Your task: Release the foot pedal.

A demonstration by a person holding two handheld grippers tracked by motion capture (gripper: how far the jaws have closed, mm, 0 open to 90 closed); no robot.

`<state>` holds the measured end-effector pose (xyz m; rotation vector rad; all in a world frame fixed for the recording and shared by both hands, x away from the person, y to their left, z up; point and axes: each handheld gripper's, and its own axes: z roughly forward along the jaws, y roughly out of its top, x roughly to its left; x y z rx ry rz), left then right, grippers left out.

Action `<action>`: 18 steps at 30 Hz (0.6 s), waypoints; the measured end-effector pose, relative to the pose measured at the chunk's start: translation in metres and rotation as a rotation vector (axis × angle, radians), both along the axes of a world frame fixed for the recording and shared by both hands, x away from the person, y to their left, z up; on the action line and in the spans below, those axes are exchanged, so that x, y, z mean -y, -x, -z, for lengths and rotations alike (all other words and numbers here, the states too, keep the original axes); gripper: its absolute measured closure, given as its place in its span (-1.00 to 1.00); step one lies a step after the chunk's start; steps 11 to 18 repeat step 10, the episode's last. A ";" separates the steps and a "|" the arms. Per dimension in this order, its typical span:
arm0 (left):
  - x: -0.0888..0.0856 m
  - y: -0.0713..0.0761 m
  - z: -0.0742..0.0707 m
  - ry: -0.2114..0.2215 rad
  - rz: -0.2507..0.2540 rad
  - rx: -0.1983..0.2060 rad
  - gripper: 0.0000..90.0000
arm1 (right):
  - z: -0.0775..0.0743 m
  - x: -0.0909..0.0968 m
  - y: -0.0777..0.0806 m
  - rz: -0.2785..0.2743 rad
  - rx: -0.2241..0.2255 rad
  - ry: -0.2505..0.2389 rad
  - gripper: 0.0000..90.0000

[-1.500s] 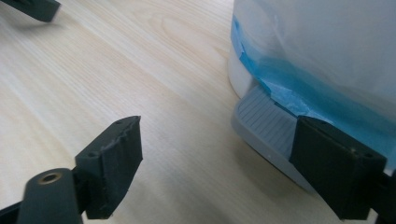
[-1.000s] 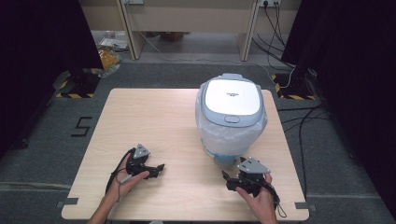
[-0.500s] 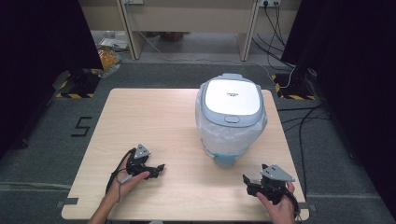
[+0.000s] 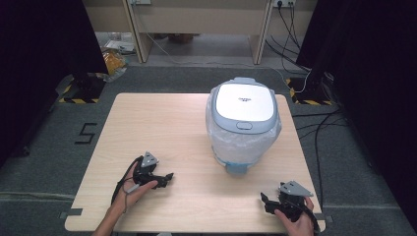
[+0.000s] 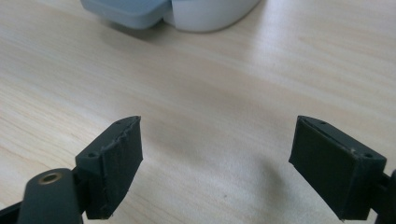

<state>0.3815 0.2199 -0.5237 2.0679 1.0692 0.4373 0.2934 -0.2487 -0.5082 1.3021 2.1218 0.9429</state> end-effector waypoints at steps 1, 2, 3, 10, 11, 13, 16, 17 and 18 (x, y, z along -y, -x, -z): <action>0.000 0.000 0.000 0.001 -0.001 -0.001 -0.70 | 0.002 0.001 0.000 0.000 -0.005 0.004 -0.62; 0.000 0.000 0.000 0.000 -0.001 0.000 -0.70 | 0.003 0.001 0.000 0.000 -0.015 0.008 -0.62; 0.000 0.000 0.000 -0.001 0.000 0.001 -0.70 | 0.004 0.001 -0.001 0.002 -0.014 0.013 -0.62; 0.001 0.000 0.000 -0.008 -0.005 0.007 -0.70 | 0.009 0.002 -0.003 0.010 -0.053 -0.008 -0.66; 0.001 0.000 0.000 -0.008 -0.005 0.007 -0.70 | 0.009 0.002 -0.003 0.010 -0.053 -0.008 -0.66; 0.001 0.000 0.000 -0.008 -0.005 0.007 -0.70 | 0.009 0.002 -0.003 0.010 -0.053 -0.008 -0.66; 0.001 0.000 0.000 -0.008 -0.005 0.007 -0.70 | 0.009 0.002 -0.003 0.010 -0.053 -0.008 -0.66; 0.001 0.000 0.000 -0.008 -0.005 0.007 -0.70 | 0.009 0.002 -0.003 0.010 -0.053 -0.008 -0.66; 0.001 0.000 0.000 -0.008 -0.005 0.007 -0.70 | 0.009 0.002 -0.003 0.010 -0.053 -0.008 -0.66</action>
